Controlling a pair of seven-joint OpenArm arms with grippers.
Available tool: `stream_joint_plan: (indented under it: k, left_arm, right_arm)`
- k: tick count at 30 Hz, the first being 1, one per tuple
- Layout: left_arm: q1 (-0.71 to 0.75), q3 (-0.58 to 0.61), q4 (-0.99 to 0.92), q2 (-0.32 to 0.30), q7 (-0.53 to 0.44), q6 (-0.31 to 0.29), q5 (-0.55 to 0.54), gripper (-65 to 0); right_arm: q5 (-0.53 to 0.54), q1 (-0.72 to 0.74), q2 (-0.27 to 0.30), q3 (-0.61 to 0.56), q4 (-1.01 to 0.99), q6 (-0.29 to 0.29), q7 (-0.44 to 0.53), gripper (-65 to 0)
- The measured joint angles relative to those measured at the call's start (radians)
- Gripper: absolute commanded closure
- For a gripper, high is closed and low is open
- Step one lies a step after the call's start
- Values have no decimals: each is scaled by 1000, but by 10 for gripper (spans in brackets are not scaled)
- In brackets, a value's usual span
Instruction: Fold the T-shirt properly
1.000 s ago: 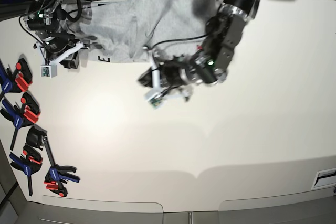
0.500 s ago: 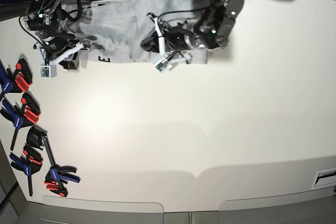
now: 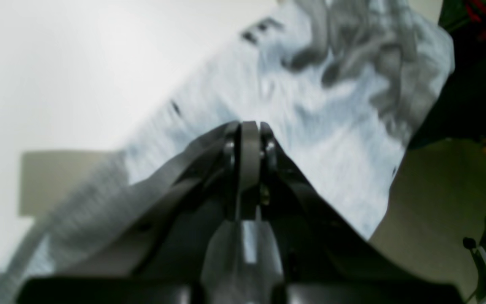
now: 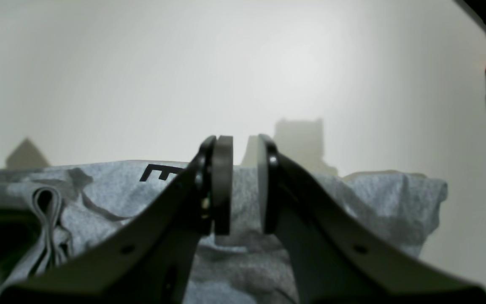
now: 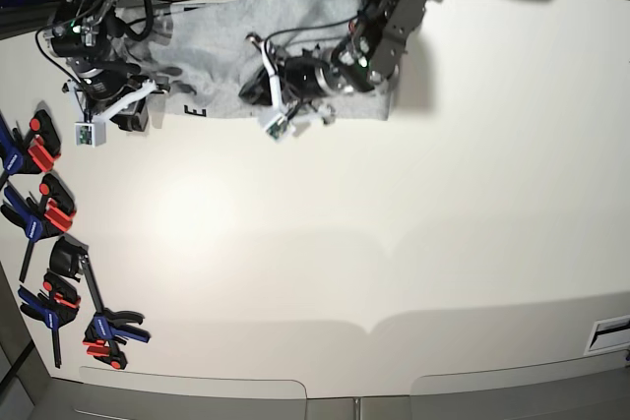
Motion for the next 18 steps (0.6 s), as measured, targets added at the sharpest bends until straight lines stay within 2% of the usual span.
stream_joint_plan:
  k: [3,5,6,7,9,11,12,14,16,18]
  left_arm:
    - [-64,0,18,-1,121,0,-102,0]
    - [-97,-1,62,-4,196,0,-150,0]
    - [-113,-1,90,-5,224,0,-151,-16]
    - [-127,-1,118,-5,248,-1,-146,-68]
    - [-135,-1,164,-3,242,-3,-107,-147]
    - [-127,-1,173,-3,240,2,-62,-189]
    - [-122,-1,173,-12,241,23,-40,-203]
    - [-115,1,171,-42,232,27,-19,-217]
    - [-113,1,174,-70,205,75,22,-222]
    - [-116,0,201,-113,197,114,64,-222]
  right_arm:
    - [-3,0,0,0,0,0,3,-102]
    - [-4,0,0,0,0,0,3,-146]
    - [-5,0,0,0,0,0,3,-168]
    - [-5,0,2,0,0,0,3,-189]
    - [0,0,9,0,0,0,-13,-226]
    - [0,0,27,0,0,0,-55,-262]
    - [1,-3,40,0,0,0,-69,-276]
    - [1,-11,63,9,-1,0,-71,-296]
    - [6,-15,79,47,-12,2,-72,-300]
    - [60,-14,98,102,-44,17,-76,-300]
